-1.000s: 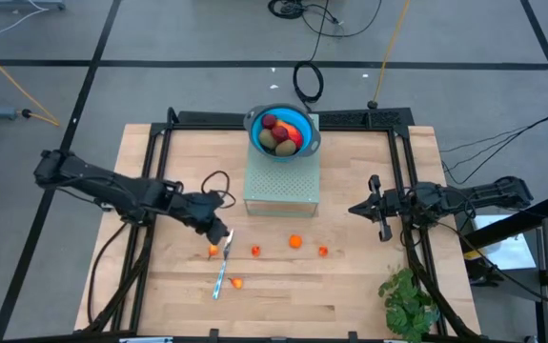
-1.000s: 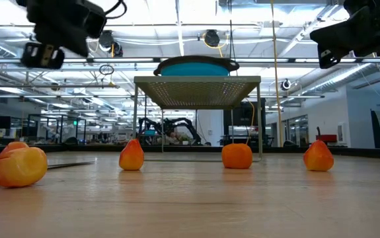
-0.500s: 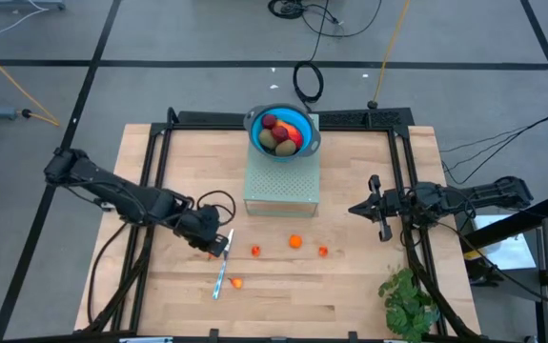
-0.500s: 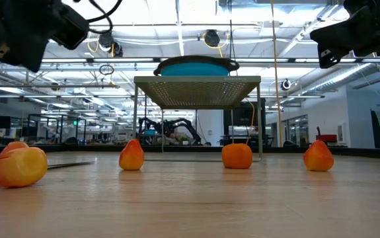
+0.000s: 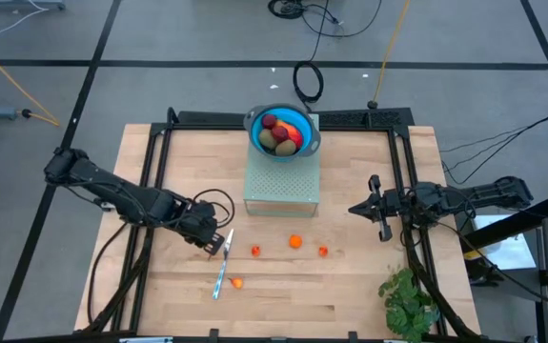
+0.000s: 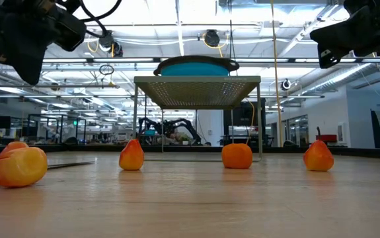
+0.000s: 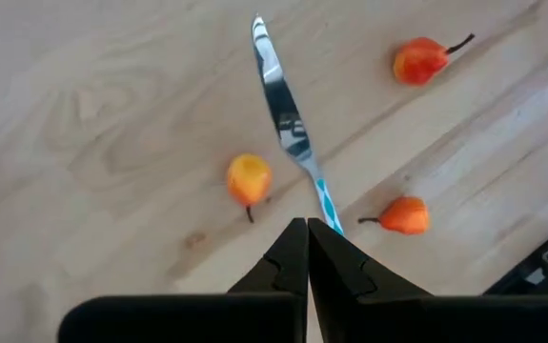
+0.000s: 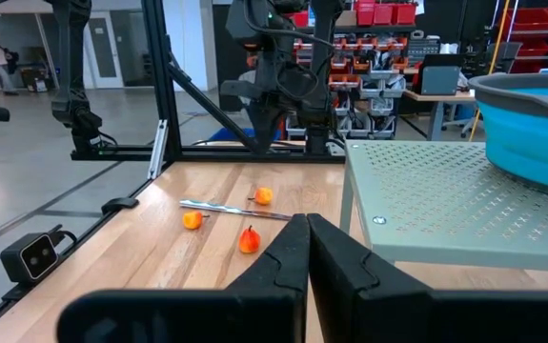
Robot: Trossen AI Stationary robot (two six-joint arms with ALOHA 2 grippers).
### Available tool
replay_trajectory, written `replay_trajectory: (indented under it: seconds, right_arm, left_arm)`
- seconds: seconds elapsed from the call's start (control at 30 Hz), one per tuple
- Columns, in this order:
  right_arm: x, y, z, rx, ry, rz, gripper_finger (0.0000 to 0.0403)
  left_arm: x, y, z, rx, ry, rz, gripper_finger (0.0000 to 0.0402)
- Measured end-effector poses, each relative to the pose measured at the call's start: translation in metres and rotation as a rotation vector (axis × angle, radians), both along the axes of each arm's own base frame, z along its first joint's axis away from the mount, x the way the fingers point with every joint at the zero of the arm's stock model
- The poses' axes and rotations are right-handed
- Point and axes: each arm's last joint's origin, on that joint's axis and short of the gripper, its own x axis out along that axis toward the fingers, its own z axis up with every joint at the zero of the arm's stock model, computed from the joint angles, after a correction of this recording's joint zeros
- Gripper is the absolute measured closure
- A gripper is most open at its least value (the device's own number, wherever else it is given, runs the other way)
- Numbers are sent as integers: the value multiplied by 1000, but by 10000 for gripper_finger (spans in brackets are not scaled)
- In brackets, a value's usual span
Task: Pick & Place Fruit
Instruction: Put the left Pear into the blue strainer bowl on the shelf
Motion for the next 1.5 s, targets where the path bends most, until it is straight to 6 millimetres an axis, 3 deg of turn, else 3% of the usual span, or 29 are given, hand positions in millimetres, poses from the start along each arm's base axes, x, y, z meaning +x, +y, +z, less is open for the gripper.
replay_trajectory:
  seconds: [0.17, 0.33, 1.03, 1.5]
  right_arm:
    - [0, 0, 0, 0, 0, 0, 403]
    - [0, 0, 0, 0, 0, 0, 403]
    - [0, 0, 0, 0, 0, 0, 403]
    - [0, 0, 1, 1, -7, -1, 403]
  left_arm:
    - [0, 0, 0, 21, -8, -23, 398]
    - [0, 1, 0, 14, -4, 1, 372]
    - [1, 2, 0, 56, -18, 83, 173]
    - [14, -12, -33, 102, 130, 27, 146]
